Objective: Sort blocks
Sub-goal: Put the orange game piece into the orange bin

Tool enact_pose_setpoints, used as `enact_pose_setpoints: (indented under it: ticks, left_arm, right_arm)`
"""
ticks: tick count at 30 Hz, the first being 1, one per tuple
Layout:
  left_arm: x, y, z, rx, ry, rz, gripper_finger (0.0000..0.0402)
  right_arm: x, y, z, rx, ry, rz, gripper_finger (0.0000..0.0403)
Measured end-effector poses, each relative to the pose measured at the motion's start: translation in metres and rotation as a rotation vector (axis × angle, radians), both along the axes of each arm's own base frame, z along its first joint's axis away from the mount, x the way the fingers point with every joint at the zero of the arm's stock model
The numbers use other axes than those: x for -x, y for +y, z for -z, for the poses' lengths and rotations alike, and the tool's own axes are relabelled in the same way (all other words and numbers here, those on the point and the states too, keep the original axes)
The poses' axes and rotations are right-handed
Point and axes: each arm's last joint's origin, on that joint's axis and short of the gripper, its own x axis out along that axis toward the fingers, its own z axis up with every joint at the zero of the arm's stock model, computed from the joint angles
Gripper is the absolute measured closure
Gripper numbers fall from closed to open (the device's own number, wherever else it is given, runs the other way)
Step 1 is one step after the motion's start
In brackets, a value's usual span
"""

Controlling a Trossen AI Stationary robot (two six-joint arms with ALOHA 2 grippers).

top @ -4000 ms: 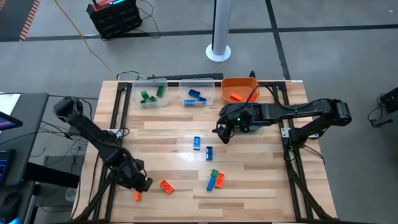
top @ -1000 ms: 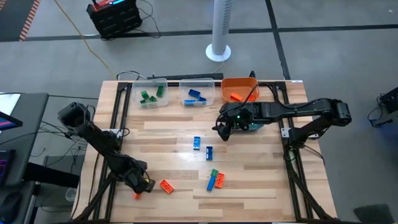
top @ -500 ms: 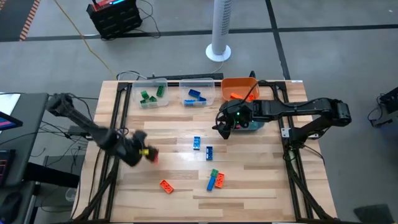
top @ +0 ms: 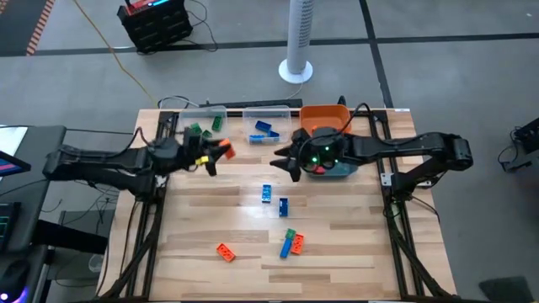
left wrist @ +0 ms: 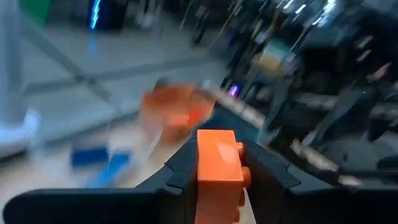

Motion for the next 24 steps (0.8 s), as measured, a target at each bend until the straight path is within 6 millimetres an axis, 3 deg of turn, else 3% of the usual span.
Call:
enact_pose_setpoints:
  ticks: [6, 12, 24]
  left_arm:
    - [-0.014, 0.023, -0.015, -0.123, -0.168, 0.146, 0.0304]
    - [-0.032, 0.04, -0.011, -0.103, -0.244, 0.259, 0.0302]
    - [-0.086, 0.068, -0.031, -0.166, -0.211, 0.541, 0.0302]
  right_arm:
    - [-0.005, -0.006, -0.012, 0.057, -0.091, 0.002, 0.0148]
    - [-0.006, -0.011, -0.026, 0.133, -0.043, 0.009, 0.0148]
    - [-0.004, -0.011, -0.027, 0.179, 0.024, 0.02, 0.0148]
